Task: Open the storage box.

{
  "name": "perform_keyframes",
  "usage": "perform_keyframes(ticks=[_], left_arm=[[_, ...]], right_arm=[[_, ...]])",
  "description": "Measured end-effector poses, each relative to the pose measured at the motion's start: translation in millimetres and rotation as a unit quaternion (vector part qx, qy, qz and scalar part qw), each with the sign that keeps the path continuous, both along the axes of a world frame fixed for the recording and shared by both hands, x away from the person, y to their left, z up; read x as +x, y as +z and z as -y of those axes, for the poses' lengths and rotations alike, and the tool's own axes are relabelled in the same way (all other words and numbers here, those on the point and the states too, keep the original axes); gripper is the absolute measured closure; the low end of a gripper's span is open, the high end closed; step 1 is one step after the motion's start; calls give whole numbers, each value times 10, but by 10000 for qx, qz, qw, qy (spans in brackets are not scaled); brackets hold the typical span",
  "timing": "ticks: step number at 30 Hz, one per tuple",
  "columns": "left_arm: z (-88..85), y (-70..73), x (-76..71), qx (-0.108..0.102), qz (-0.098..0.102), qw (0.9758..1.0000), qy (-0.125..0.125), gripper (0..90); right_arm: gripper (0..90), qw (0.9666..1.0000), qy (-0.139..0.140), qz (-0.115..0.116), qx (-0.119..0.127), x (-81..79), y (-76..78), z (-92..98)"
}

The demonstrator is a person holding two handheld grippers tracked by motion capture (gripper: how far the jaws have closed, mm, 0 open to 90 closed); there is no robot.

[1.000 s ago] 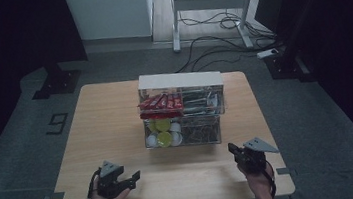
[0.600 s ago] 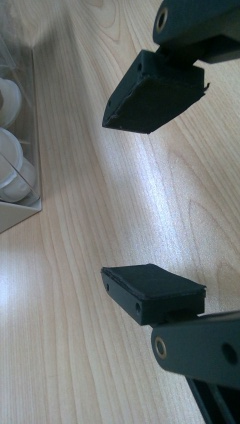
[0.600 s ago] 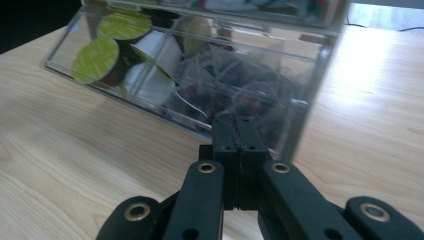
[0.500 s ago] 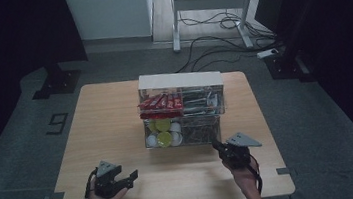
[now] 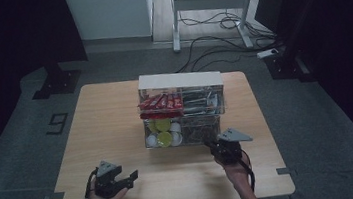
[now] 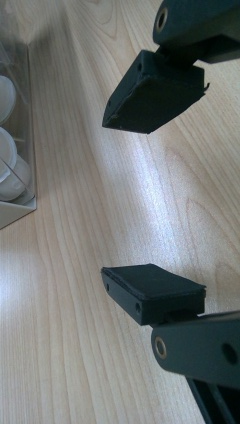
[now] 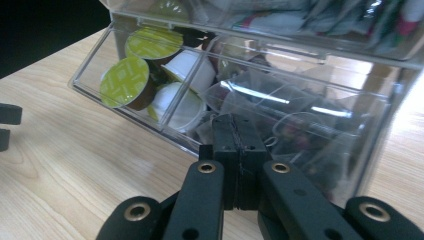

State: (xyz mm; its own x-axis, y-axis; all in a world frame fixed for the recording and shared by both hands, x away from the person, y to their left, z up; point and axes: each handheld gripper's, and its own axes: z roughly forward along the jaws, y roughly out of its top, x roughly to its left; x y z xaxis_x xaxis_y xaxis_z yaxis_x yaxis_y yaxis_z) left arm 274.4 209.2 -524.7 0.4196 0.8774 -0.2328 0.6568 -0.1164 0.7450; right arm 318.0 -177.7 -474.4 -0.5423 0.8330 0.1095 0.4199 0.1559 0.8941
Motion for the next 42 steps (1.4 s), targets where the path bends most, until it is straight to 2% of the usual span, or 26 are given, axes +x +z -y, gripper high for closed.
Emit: perform_keyframes(ticks=[5, 10, 16, 33, 42], left_arm=[[15, 10, -9, 19, 14, 10000, -16, 280], [24, 19, -15, 30, 41, 10000, -30, 280], [48, 15, -19, 34, 34, 10000, -69, 280], [71, -14, -8, 111, -25, 9999, -73, 280], [69, -6, -13, 113, -11, 9999, -68, 280]], right_arm=[[888, 9999, 104, 6, 15, 27, -17, -55], [888, 9997, 206, -132, 12, 35, -115, -116], [888, 9994, 289, -205, 63, 1, -151, -153], [888, 9975, 455, -526, -84, 31, -351, -268], [888, 9977, 248, -629, -31, 96, -405, -164]])
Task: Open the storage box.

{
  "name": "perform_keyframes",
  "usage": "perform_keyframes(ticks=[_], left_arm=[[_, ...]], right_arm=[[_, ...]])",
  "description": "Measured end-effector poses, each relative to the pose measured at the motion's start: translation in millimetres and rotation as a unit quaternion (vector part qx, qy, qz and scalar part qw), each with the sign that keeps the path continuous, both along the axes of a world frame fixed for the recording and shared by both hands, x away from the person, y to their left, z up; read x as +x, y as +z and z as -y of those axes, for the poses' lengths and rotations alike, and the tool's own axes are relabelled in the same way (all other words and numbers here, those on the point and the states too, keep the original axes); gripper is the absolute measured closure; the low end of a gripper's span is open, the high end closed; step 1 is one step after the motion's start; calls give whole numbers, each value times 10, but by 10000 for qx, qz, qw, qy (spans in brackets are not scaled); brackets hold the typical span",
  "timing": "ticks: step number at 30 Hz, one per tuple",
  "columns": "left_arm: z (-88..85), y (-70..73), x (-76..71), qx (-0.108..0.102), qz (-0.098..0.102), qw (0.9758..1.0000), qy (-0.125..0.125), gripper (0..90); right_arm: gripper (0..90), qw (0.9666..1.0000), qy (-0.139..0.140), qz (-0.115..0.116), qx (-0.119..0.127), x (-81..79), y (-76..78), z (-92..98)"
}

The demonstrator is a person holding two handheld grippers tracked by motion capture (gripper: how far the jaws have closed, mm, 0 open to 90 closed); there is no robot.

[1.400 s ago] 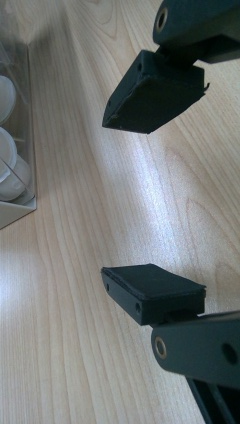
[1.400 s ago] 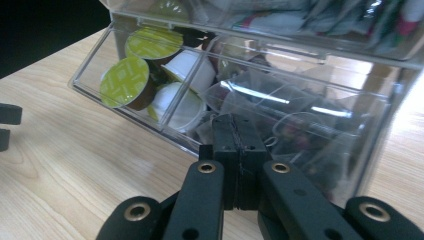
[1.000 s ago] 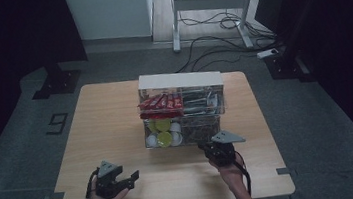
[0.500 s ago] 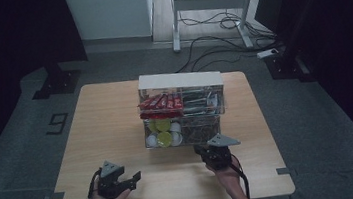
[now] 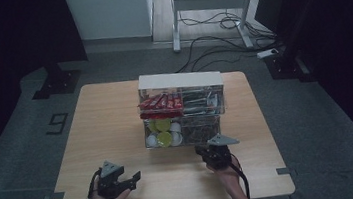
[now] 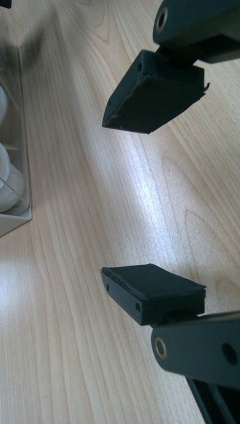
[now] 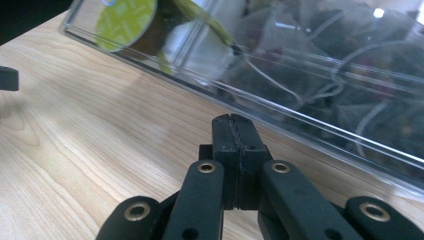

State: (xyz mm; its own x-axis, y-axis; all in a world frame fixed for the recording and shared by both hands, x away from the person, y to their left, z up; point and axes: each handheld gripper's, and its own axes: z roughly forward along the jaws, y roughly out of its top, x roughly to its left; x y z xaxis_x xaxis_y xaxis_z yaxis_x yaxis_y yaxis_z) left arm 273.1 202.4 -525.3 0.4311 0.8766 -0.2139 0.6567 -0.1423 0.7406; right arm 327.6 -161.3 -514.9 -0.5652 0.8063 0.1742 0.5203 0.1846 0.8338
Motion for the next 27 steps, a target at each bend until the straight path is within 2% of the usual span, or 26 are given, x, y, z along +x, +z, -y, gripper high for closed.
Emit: perform_keyframes(ticks=[7, 23, 25, 27], left_arm=[[3, -14, 11, 32, -13, 10000, 10, 280], [-38, 4, 22, 47, 22, 10000, 56, 280], [-45, 7, 19, 50, 39, 10000, 76, 281], [-44, 2, 19, 65, 32, 9999, 76, 281]], right_arm=[[888, 10000, -53, -16, -2, 13, -10, 41], [888, 10000, 73, -14, 18, -18, 40, 20], [888, 9999, 70, -3, 126, -26, 47, 25], [888, 9999, 79, 38, 99, -34, 62, 21]])
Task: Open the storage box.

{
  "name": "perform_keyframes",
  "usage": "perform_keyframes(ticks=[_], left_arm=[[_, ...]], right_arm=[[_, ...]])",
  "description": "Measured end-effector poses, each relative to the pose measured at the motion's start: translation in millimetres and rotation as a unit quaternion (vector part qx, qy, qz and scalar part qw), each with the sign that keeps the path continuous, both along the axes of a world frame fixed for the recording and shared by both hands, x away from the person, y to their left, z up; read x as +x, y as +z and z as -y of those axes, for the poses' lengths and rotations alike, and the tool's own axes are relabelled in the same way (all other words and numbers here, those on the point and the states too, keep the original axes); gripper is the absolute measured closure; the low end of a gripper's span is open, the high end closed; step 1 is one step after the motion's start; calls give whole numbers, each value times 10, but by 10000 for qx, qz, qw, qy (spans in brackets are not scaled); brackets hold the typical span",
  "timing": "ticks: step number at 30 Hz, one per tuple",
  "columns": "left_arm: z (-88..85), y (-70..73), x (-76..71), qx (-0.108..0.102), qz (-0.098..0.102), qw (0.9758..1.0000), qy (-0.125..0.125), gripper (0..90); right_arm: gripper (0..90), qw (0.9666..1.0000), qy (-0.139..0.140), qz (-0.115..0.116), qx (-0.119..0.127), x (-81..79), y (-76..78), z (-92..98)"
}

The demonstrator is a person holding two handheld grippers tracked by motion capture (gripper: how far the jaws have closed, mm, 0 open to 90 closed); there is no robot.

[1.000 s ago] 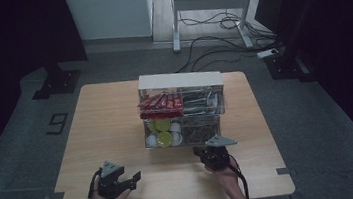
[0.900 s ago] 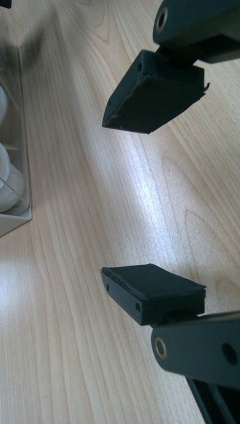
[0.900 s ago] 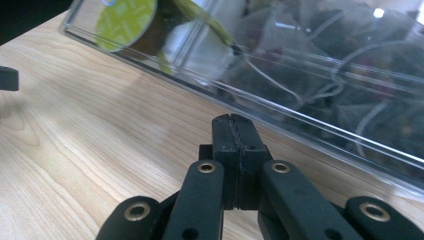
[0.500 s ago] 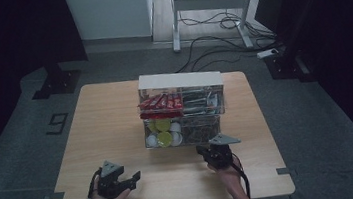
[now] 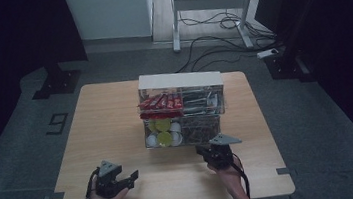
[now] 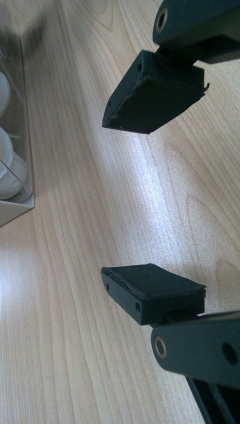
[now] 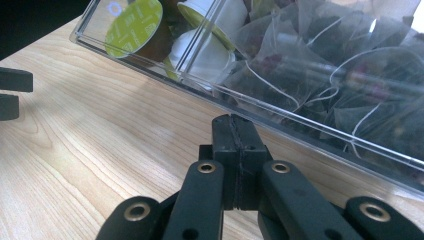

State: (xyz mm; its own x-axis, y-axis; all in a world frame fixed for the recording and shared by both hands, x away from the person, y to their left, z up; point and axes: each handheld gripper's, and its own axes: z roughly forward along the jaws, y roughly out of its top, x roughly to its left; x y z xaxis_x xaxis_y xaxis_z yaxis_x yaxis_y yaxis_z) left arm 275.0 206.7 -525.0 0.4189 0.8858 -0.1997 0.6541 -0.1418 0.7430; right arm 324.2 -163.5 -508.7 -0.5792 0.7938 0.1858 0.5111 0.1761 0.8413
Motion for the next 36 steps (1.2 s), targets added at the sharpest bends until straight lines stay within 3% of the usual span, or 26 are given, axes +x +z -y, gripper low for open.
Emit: perform_keyframes(ticks=[8, 16, 22, 27, 31, 36], left_arm=[[23, -16, 4, 27, -25, 10000, -47, 282], [-15, 14, 2, 31, 24, 10000, 18, 289], [-51, 57, 5, -111, 191, 9997, 96, 300], [-71, 51, 11, -94, 176, 9998, 69, 299], [-70, 96, -15, -163, 286, 9994, 87, 302], [-71, 95, -29, -138, 273, 9995, 97, 301]], right_arm=[[888, 10000, 18, 6, 50, -14, 25, -3], [888, 9992, -72, 151, 364, -47, 122, 35], [888, 9985, -109, 217, 483, -67, 180, 59], [888, 9985, -166, 149, 506, -21, 152, 74], [888, 9982, -173, 178, 544, -19, 183, 71], [888, 9978, -192, 229, 594, 0, 221, 77]])
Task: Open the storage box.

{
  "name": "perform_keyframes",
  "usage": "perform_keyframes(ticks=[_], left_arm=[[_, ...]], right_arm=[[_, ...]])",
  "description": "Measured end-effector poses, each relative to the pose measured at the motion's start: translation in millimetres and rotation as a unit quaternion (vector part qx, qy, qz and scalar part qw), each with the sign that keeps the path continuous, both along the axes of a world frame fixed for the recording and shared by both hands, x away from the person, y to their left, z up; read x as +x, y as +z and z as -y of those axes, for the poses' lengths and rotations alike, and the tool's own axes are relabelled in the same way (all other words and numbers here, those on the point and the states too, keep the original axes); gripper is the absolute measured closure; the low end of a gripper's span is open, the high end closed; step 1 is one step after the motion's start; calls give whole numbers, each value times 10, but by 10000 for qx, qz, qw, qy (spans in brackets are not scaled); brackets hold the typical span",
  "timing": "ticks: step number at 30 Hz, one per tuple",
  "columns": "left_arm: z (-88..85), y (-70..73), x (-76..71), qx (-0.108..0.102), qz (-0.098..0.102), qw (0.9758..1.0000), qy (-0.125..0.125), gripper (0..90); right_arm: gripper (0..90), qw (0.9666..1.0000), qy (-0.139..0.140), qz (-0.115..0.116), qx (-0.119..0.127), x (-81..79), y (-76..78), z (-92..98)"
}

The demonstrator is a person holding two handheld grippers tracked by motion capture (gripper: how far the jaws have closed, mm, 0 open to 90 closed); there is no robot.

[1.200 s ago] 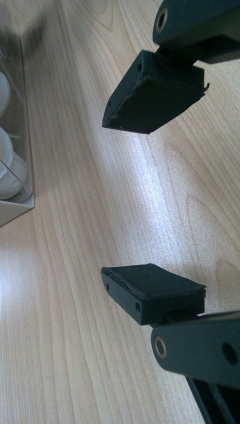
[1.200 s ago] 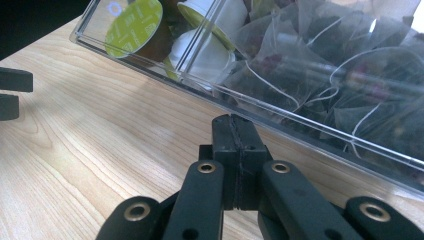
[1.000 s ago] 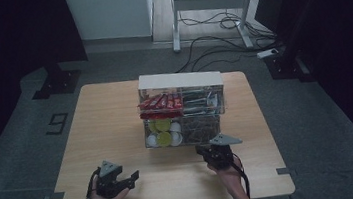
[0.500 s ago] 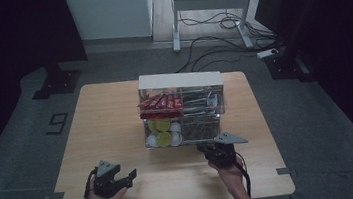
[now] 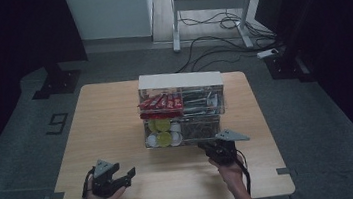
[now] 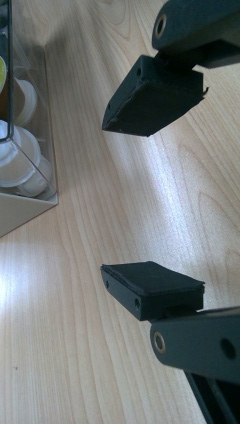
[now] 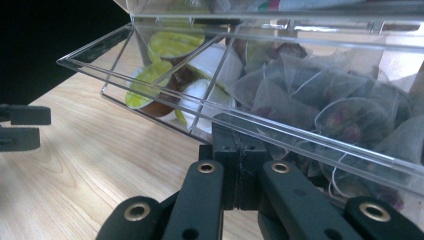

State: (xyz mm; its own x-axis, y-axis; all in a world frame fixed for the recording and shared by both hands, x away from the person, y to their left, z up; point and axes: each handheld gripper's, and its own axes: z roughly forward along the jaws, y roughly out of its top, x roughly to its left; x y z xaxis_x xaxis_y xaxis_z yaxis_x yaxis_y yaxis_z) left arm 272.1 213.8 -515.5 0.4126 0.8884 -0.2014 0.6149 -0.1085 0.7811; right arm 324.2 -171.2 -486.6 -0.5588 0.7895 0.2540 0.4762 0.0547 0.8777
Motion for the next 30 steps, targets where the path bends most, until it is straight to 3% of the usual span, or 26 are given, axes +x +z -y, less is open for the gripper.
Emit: perform_keyframes(ticks=[5, 16, 22, 30], left_arm=[[8, 51, -20, -107, -12, 9999, -58, 300], [18, 82, -35, -76, 3, 9999, -85, 298], [56, 101, -50, -72, 20, 9999, -150, 294], [84, 81, -47, -31, -54, 9998, -188, 293]], right_arm=[[888, 9999, -28, 111, 66, 25, 72, 19], [888, 9987, -177, 402, 268, 91, 264, 38], [888, 9986, -235, 336, 346, 161, 245, 69], [887, 9969, -311, 501, 523, 212, 357, 135]])
